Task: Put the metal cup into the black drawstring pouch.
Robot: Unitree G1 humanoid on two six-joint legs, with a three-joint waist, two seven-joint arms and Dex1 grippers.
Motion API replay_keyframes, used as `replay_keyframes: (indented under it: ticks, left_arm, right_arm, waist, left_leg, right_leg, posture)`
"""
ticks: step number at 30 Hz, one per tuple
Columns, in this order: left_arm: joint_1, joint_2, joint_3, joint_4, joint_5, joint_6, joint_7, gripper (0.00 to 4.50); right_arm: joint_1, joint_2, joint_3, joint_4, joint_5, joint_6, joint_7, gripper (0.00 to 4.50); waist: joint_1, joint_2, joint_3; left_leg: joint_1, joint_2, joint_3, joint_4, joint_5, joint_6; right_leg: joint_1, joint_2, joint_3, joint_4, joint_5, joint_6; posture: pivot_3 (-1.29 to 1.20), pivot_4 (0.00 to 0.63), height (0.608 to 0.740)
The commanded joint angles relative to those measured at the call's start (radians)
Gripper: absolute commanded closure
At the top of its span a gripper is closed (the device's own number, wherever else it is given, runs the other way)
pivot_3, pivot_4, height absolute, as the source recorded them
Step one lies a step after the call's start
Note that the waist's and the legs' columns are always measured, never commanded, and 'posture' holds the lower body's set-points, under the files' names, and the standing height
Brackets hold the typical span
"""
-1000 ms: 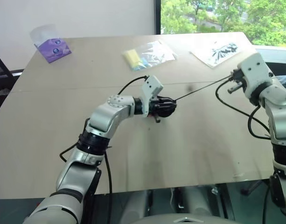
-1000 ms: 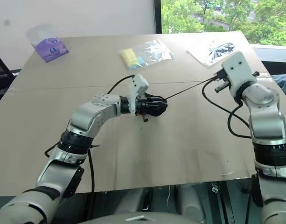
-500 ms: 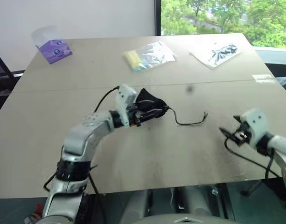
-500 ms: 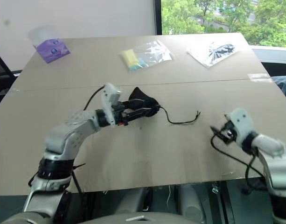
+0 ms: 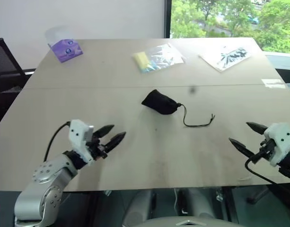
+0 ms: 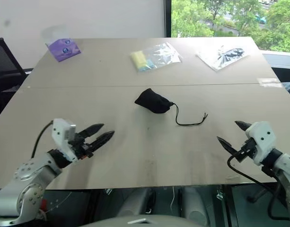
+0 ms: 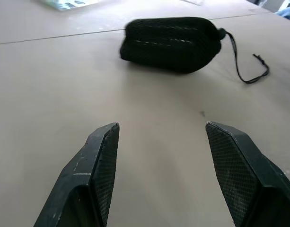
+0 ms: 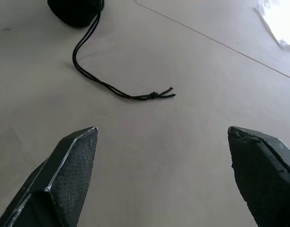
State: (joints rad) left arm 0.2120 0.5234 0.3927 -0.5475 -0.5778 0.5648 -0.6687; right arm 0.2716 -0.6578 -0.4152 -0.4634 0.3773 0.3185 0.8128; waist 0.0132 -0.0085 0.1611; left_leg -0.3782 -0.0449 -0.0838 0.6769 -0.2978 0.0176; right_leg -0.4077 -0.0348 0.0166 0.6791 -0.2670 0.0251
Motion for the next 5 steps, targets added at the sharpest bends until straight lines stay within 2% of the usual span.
replay_keyframes:
  ticks: [1,5]
  left_arm:
    - [0.01,-0.027,0.052,-0.064,-0.014,-0.044,0.062,1.52]
    - [0.025,-0.073,0.068,-0.104,-0.005,-0.053,0.154,1.52]
  right_arm:
    - [0.013,-0.019,-0.054,-0.011,0.041,-0.034,0.033,0.05]
    - [0.011,-0.011,-0.05,0.005,0.037,-0.055,0.026,0.05]
  waist:
    - [0.002,0.0,0.0]
    - [0.001,0.0,0.0]
  left_leg:
    - [0.0,0.0,0.0,0.0,0.0,0.0]
    - [0.0,0.0,0.0,0.0,0.0,0.0]
  right_leg:
    - [0.0,0.0,0.0,0.0,0.0,0.0]
    - [0.0,0.0,0.0,0.0,0.0,0.0]
  posture:
    - [0.0,0.15,0.74]
    - [0.0,0.15,0.74]
